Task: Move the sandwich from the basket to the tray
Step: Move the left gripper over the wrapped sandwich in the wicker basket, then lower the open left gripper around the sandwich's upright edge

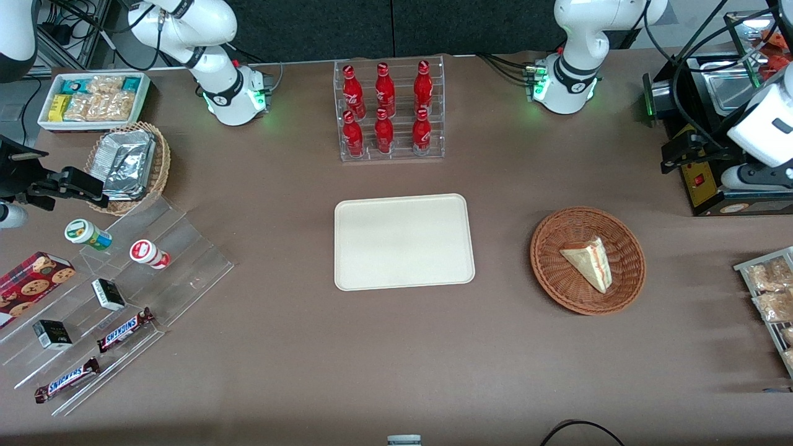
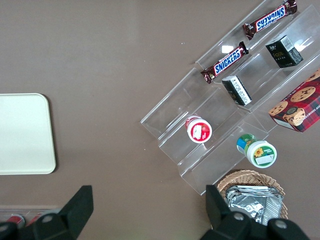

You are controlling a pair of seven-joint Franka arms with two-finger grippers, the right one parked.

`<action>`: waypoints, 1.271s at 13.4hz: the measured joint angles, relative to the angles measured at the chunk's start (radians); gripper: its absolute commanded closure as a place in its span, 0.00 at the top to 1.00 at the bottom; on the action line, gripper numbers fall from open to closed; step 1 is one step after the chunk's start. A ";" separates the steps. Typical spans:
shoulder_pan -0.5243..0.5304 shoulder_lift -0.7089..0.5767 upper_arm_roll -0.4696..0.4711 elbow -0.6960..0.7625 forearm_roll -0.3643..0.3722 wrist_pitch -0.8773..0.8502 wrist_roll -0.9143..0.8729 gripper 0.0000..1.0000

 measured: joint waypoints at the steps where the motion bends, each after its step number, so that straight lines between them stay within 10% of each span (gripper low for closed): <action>1: 0.000 -0.001 0.000 0.007 0.003 -0.007 0.000 1.00; 6: 0.000 0.021 0.001 -0.011 0.023 0.023 -0.023 1.00; 17: -0.001 0.072 0.001 -0.567 0.025 0.737 -0.487 1.00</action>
